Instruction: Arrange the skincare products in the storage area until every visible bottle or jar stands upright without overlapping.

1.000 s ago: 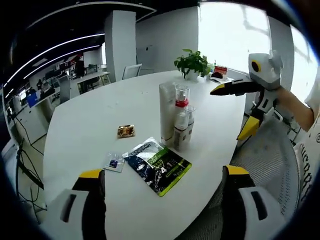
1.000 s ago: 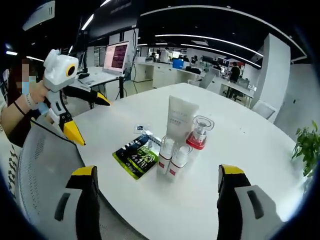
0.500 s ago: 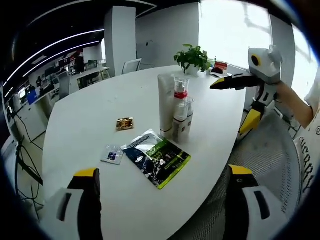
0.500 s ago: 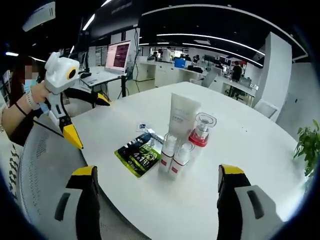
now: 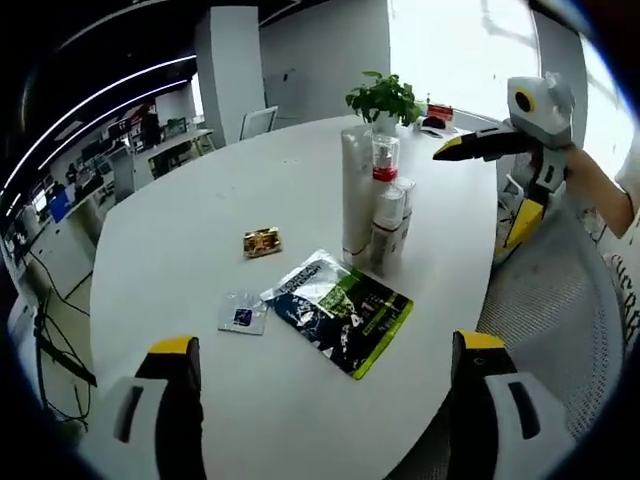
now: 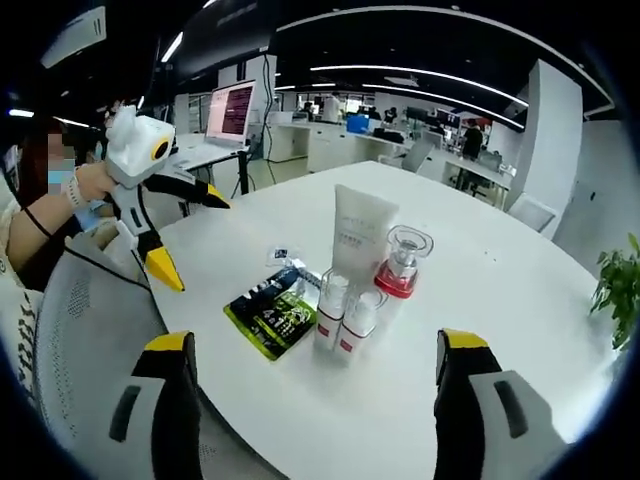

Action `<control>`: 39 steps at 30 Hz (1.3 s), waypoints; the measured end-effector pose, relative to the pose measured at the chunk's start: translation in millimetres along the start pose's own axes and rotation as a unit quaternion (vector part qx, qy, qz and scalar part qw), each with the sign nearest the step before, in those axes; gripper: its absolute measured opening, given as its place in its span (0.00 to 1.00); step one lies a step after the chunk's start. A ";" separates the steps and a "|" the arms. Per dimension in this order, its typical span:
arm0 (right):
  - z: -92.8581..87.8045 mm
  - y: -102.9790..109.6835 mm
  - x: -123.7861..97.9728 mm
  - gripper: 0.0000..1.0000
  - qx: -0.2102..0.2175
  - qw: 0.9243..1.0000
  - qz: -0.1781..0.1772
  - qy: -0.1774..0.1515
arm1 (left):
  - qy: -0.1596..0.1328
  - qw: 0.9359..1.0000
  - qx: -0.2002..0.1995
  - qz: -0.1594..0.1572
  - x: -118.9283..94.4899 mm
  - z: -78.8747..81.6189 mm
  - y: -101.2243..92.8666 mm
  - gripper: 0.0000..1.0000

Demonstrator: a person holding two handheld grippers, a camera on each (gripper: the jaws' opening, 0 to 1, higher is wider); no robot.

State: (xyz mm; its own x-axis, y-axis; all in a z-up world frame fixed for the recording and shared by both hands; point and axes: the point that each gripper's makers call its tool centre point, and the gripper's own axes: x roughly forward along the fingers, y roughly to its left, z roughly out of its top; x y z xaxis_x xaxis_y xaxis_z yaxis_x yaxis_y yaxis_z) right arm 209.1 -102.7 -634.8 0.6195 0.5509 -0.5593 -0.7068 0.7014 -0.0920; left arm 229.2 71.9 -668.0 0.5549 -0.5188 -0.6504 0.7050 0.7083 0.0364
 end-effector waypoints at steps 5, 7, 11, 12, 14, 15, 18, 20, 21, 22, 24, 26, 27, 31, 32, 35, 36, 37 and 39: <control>3.8 -3.5 1.9 0.96 0.010 1.000 -0.010 -0.016 | -0.001 1.000 0.014 -0.014 10.4 5.9 6.6 0.99; 2.6 -2.6 3.8 0.94 0.012 1.000 -0.007 -0.015 | 0.001 1.000 0.016 -0.011 17.2 6.5 13.2 0.99; -0.3 -1.5 7.3 0.90 0.019 1.000 -0.002 -0.013 | 0.014 1.000 0.026 -0.011 27.9 3.8 21.2 0.99; -1.4 -1.5 8.4 0.89 0.023 1.000 0.000 -0.011 | 0.022 0.999 0.032 -0.009 30.5 1.8 23.6 0.99; -3.8 -2.8 11.6 0.87 0.023 1.000 0.002 -0.010 | 0.029 0.999 0.035 -0.006 35.1 0.1 28.3 0.99; -4.6 -2.5 12.2 0.86 0.022 1.000 0.005 -0.007 | 0.032 0.999 0.035 -0.005 36.6 -0.7 30.2 0.98; -5.1 -1.6 13.1 0.83 0.022 1.000 0.011 -0.008 | 0.034 0.999 0.027 0.010 42.1 -1.4 44.4 0.97; -2.5 -1.4 13.7 0.81 0.029 0.999 0.013 -0.018 | 0.033 0.999 0.020 0.016 44.0 -1.5 52.9 0.93; -2.9 -1.2 14.8 0.81 0.034 0.999 0.016 -0.018 | 0.032 0.999 0.018 0.019 46.3 -1.4 58.6 0.90; -3.4 -1.1 15.7 0.81 0.033 0.999 0.016 -0.018 | 0.031 0.999 0.018 0.020 47.5 -1.2 61.5 0.87; -5.2 -0.2 17.5 0.79 0.031 0.999 0.017 -0.015 | 0.030 0.999 0.015 0.027 51.2 -1.2 69.3 0.82; -6.5 0.2 18.4 0.77 0.029 0.999 0.017 -0.013 | 0.033 0.999 0.015 0.028 55.2 -2.6 73.9 0.83; -6.0 -0.1 18.3 0.76 0.027 0.999 0.016 -0.015 | 0.036 0.999 0.018 0.029 56.9 -3.5 76.1 0.82; -6.8 -2.0 19.9 0.75 0.035 0.999 0.016 -0.016 | 0.052 0.998 0.033 0.032 64.3 -9.0 85.5 0.78; -8.1 -2.0 20.7 0.74 0.038 0.999 0.017 -0.014 | 0.055 0.997 0.038 0.032 67.8 -10.7 89.5 0.77; -9.2 -2.5 21.1 0.72 0.040 0.999 0.016 -0.013 | 0.050 0.997 0.047 0.036 73.5 -9.6 99.3 0.59; -9.2 -3.4 20.6 0.72 0.044 0.999 0.014 -0.015 | 0.054 0.997 0.044 0.036 75.5 -10.0 99.4 0.56; -9.7 -3.6 20.4 0.72 0.047 0.999 0.013 -0.015 | 0.056 0.997 0.043 0.035 77.8 -11.0 100.7 0.57; -10.4 -4.7 20.3 0.72 0.051 0.999 0.011 -0.016 | 0.063 0.996 0.046 0.036 83.1 -14.0 103.5 0.60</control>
State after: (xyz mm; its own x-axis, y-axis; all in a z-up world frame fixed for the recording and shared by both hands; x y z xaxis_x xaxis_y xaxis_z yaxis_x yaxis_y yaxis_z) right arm 221.5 -99.5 -654.3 0.6154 0.5798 -0.5339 -0.6834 0.7301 0.0052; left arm 342.2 108.8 -729.0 0.5492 -0.4001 -0.7337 0.7068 0.6909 0.1523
